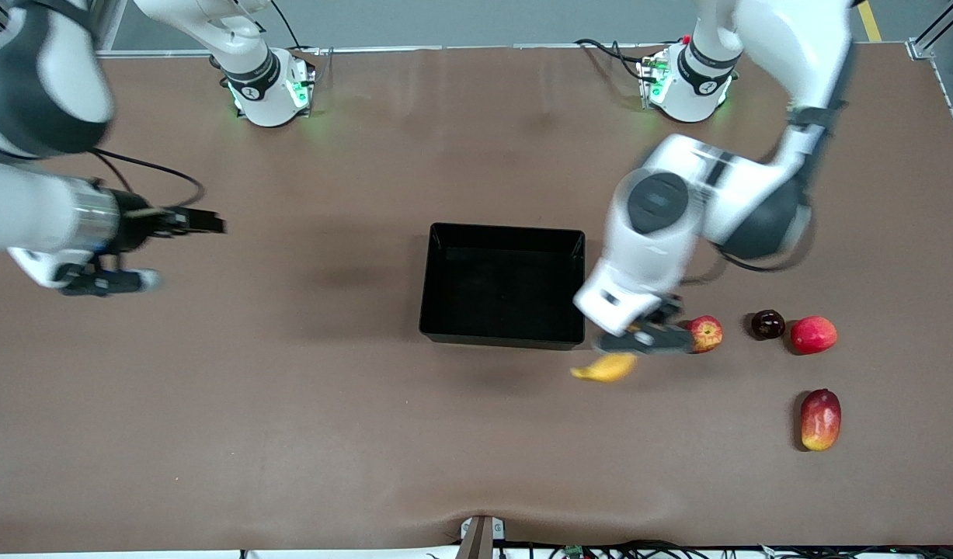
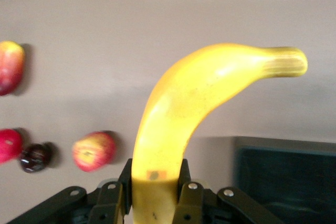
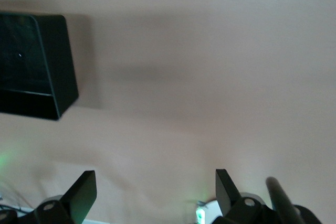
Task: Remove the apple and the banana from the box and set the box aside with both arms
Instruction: 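Lift the banana out with the left gripper while the right gripper reaches the tray, then lower the banana beside the mango while the right gripper grasps the tray rim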
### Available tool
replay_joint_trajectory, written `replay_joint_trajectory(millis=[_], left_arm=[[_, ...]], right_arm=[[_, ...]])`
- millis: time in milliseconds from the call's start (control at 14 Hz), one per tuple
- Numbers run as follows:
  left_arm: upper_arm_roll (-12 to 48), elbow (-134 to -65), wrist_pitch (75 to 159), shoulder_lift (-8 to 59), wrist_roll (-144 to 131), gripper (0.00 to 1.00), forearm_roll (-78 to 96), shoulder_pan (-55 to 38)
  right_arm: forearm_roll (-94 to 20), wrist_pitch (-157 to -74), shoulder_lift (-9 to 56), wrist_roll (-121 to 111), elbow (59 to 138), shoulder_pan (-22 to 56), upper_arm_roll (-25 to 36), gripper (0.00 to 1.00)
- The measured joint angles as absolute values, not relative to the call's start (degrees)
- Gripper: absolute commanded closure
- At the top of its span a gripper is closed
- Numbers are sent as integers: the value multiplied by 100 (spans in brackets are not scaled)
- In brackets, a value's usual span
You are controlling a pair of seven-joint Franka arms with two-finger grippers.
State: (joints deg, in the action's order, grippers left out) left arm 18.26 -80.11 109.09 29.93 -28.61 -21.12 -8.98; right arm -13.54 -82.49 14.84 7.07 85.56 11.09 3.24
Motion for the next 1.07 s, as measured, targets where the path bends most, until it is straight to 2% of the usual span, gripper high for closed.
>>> replay_joint_trajectory(millis=[286,571,929,1000,1071], left_arm=[[1769,-8131,11053,3153,-1524,100,-2140,-51],[1753,-8180,12026,3762,-1129,100,-2261,496],[1344,-8185,13068,4401,-1100,100,-2784,515],[1255,-8187,13255,4501,-1056,100,-2804,513],[1155,-8189,13437,4609,-1008,100,-2806,512]], right_arm=[[-1443,-9278,1996,1251,8577,1920,314,0],[-1445,-10204,2614,1965,8617,2670,312,0],[-1445,-11128,3404,2648,8632,3349,315,2],[-1445,-11382,3568,2812,8636,3459,316,25],[-1445,-11605,3736,2936,8638,3572,316,72]])
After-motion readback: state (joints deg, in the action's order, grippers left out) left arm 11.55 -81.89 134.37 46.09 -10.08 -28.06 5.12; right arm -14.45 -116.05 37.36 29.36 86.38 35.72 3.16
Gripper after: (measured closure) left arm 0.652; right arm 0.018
